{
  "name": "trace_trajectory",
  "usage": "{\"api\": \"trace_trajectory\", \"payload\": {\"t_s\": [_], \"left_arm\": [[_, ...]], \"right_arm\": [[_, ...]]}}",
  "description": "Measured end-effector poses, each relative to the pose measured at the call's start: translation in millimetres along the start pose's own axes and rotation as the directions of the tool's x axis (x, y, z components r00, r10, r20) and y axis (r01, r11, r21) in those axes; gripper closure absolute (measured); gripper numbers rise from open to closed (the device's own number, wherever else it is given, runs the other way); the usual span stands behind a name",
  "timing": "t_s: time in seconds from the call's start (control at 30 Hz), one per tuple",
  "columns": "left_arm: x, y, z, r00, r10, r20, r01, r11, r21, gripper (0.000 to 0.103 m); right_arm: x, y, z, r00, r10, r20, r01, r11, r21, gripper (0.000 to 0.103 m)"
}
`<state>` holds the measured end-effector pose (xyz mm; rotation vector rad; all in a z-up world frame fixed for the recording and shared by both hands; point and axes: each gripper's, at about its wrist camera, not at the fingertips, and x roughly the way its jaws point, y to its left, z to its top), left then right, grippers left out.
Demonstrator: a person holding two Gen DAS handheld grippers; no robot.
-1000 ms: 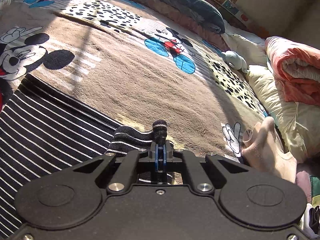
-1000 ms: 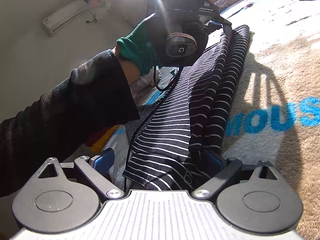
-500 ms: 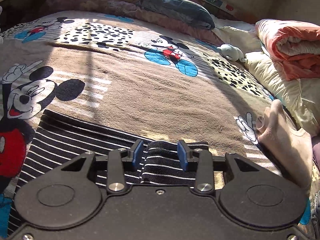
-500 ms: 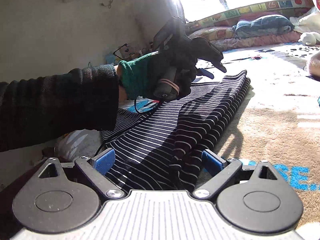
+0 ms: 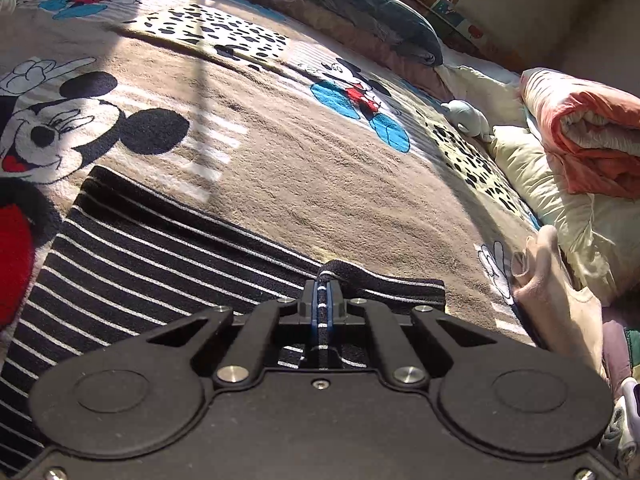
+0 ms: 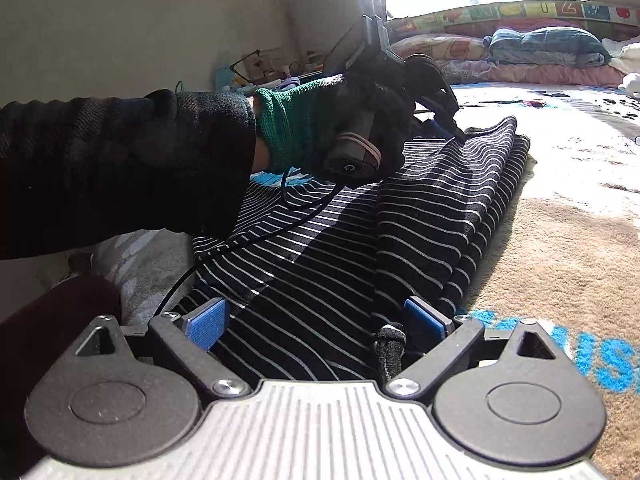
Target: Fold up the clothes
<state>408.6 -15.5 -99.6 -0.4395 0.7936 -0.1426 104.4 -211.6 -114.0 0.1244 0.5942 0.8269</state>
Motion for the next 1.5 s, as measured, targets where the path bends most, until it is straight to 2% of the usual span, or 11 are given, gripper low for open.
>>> {"api": "trace_trajectory", "payload": {"t_s": [0.03, 0.1, 0.2, 0.33, 0.6, 0.83, 0.93, 1.0, 1.2, 1.37, 1.5], "left_arm": [[-0.2, -1.5, 0.5, 1.000, -0.001, -0.007, 0.001, 1.000, 0.023, 0.098], [-10.2, -11.9, -1.0, 0.999, 0.013, 0.033, -0.017, 0.994, 0.111, 0.075], [-30.2, -32.4, -6.8, 0.994, -0.003, 0.105, -0.024, 0.968, 0.252, 0.074], [-21.1, -61.4, -18.0, 0.997, -0.058, 0.043, 0.037, 0.926, 0.376, 0.076], [43.4, -91.2, -28.3, 0.993, 0.117, 0.000, -0.102, 0.871, 0.481, 0.078], [51.2, -99.2, -29.2, 0.982, 0.187, 0.006, -0.165, 0.851, 0.498, 0.075], [42.5, -109.7, -27.3, 0.977, 0.213, 0.016, -0.187, 0.819, 0.542, 0.072], [18.4, -108.2, -25.8, 0.978, 0.197, 0.064, -0.201, 0.829, 0.521, 0.050], [-72.5, -75.7, -42.0, 0.982, 0.117, 0.147, -0.172, 0.873, 0.457, 0.046], [-148.3, -19.0, -78.0, 0.987, 0.072, 0.143, -0.118, 0.929, 0.351, 0.034], [-188.3, 25.7, -110.3, 0.989, 0.058, 0.136, -0.092, 0.962, 0.259, 0.033]], "right_arm": [[-0.7, -0.1, -0.5, 1.000, 0.002, 0.001, -0.002, 1.000, 0.004, 0.010], [-2.6, 0.2, -1.7, 1.000, 0.005, 0.003, -0.005, 1.000, 0.012, 0.010], [-2.9, 1.5, -3.3, 1.000, 0.005, 0.002, -0.005, 1.000, 0.011, 0.010], [-2.9, 1.7, -4.6, 1.000, 0.008, 0.005, -0.008, 1.000, 0.017, 0.009], [0.9, 4.3, -7.7, 1.000, 0.009, -0.017, -0.009, 1.000, 0.006, 0.004], [5.3, 7.4, -9.9, 0.999, -0.002, -0.038, 0.001, 1.000, -0.008, 0.002], [-0.1, 10.7, -10.2, 1.000, -0.001, -0.031, 0.000, 1.000, -0.022, 0.002], [-4.5, 13.1, -10.2, 1.000, 0.001, -0.025, -0.002, 1.000, -0.031, 0.003], [-30.7, 14.9, -17.5, 0.999, 0.029, -0.015, -0.029, 0.999, -0.021, 0.004], [-50.7, 19.3, -23.4, 0.999, 0.049, 0.017, -0.049, 0.999, 0.010, 0.004], [-48.9, 34.3, -23.8, 0.997, 0.047, 0.053, -0.048, 0.999, 0.010, 0.004]]}}
